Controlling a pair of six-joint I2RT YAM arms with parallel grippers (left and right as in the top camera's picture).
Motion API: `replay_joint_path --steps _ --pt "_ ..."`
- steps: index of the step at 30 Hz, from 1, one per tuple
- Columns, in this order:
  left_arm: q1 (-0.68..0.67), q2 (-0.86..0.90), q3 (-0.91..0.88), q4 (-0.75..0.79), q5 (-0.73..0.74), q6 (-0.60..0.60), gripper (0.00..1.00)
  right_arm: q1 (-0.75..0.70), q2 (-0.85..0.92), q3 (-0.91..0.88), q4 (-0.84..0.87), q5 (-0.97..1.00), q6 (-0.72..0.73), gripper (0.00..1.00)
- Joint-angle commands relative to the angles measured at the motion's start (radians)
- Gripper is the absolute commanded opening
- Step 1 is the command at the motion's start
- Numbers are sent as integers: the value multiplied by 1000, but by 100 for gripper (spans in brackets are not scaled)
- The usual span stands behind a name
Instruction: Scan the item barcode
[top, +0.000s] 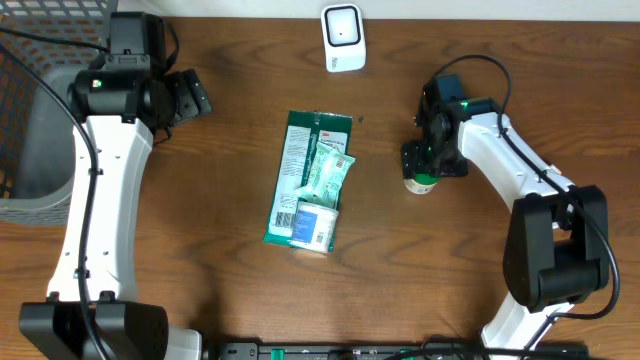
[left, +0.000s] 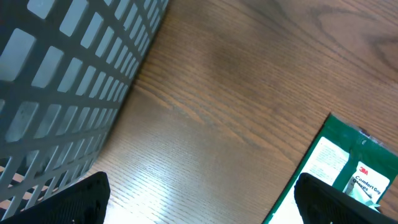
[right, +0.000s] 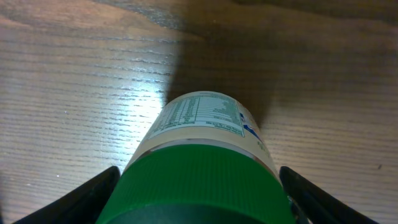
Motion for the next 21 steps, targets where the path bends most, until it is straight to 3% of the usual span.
replay_joint_path --steps 1,4,15,21 --pt "5 8 -8 0 -13 -2 95 11 3 -2 12 0 -11 74" --pt "5 8 -8 0 -13 -2 95 11 2 0 10 -3 -11 74" --pt "5 8 -8 0 -13 -2 95 43 1 34 5 -86 -54 56" --pt "5 8 -8 0 -13 -2 95 127 1 34 10 23 -126 60"
